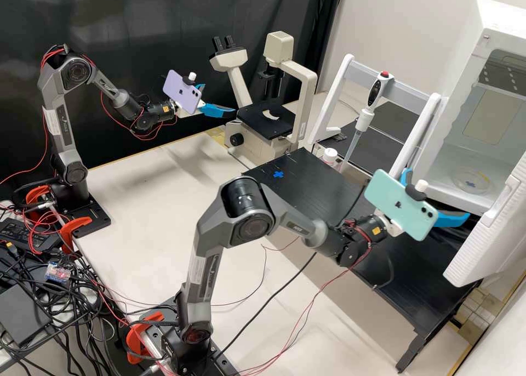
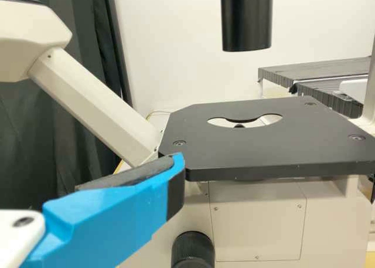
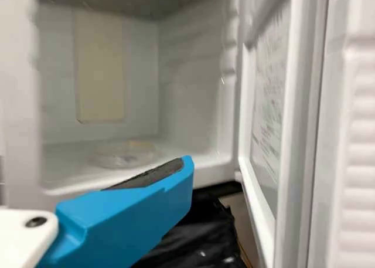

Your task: Move the petri dish to the incubator

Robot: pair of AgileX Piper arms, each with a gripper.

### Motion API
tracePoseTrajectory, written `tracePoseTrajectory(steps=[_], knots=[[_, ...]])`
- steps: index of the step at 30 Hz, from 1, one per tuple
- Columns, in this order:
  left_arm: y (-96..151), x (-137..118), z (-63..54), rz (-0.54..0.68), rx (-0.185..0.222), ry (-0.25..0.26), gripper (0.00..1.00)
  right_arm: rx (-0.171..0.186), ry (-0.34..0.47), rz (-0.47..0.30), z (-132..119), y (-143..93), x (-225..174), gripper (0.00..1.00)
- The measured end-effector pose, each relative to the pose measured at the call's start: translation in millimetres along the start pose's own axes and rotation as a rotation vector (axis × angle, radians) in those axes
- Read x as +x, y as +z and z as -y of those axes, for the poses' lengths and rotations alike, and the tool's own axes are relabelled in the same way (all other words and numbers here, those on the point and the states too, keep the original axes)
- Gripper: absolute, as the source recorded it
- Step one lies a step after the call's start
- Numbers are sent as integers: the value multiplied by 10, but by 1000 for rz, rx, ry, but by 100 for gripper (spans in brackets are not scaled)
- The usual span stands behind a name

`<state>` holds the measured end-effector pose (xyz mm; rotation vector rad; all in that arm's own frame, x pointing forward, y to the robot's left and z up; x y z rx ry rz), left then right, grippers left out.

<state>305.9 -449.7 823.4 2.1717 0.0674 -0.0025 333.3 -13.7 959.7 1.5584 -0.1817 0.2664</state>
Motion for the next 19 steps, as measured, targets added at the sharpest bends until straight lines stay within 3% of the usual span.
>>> tracePoseTrajectory(steps=[7,12,17,19], knots=[[0,0,0,0,0,0,100,5,18,-110,189,-420,-888,100],[0,0,0,0,0,0,100,45,35,-170,415,-712,-1518,100],[0,0,0,0,0,0,100,79,30,-214,479,-787,-1812,100],[0,0,0,0,0,0,100,109,34,-220,478,-788,-1908,100]])
